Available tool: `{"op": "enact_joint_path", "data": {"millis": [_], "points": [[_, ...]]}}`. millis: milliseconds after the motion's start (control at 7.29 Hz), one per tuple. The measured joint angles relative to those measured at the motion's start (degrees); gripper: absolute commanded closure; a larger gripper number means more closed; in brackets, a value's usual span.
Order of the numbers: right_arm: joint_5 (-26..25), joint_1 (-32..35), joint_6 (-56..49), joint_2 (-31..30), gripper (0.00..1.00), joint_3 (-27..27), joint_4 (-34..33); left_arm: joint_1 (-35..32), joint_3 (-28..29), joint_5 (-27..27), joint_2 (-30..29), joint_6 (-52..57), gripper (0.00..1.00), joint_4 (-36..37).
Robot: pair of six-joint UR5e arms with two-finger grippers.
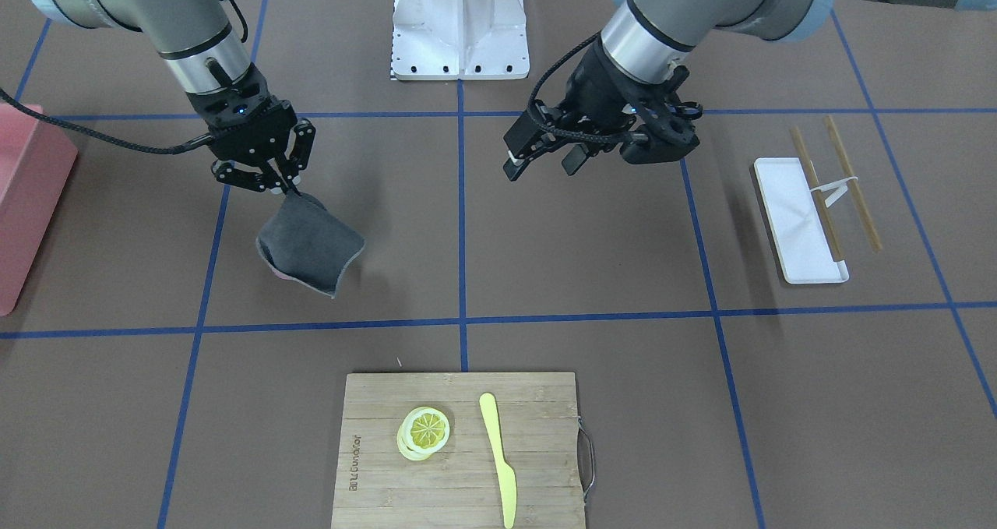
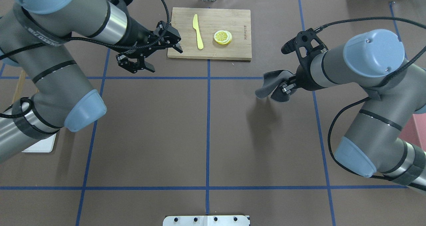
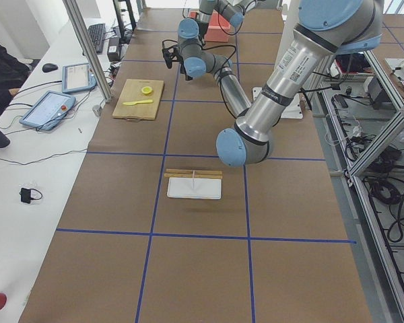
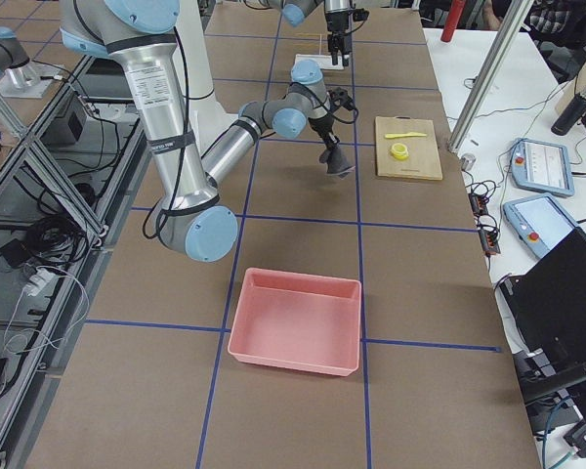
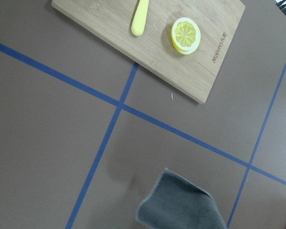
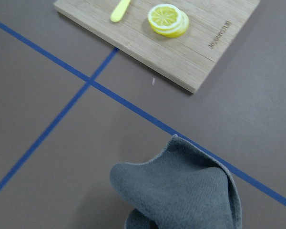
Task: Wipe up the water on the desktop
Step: 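Lower the cloth to the table with the right gripper while the left arm withdraws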
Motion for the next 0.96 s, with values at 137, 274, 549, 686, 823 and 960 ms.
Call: {"op": "enact_joint_path", "data": {"millis": [137, 274, 549, 686, 823, 960], "points": [[-0.05, 1.78, -4.25, -0.27, 1.0, 1.3, -7.01, -1.77, -0.78, -0.02, 1.43, 1.1, 0.02, 0.36], [-0.57, 3.05, -7.39, -1.02, 1.0, 1.75, -11.63, -3.82, -1.55, -0.18, 3.25, 2.69, 0.02, 1.0], [-1.6, 2.3, -9.73, -3.24, 1.0, -0.34, -14.39, -7.15, -4.37, -0.56, 6.58, 7.31, 0.02, 5.94], [-1.4, 0.53, -10.02, -3.65, 1.0, -1.73, -14.81, -8.26, -6.15, -0.6, 7.92, 12.68, 0.02, 9.77], [-0.39, -1.71, -10.01, -3.38, 1.0, -3.07, -15.51, -8.84, -7.62, -0.47, 9.53, 17.75, 0.02, 12.7], [0.75, -3.98, -9.6, -2.53, 1.0, -3.77, -16.29, -9.5, -8.27, -0.2, 10.85, 20.32, 0.02, 13.86]]}}
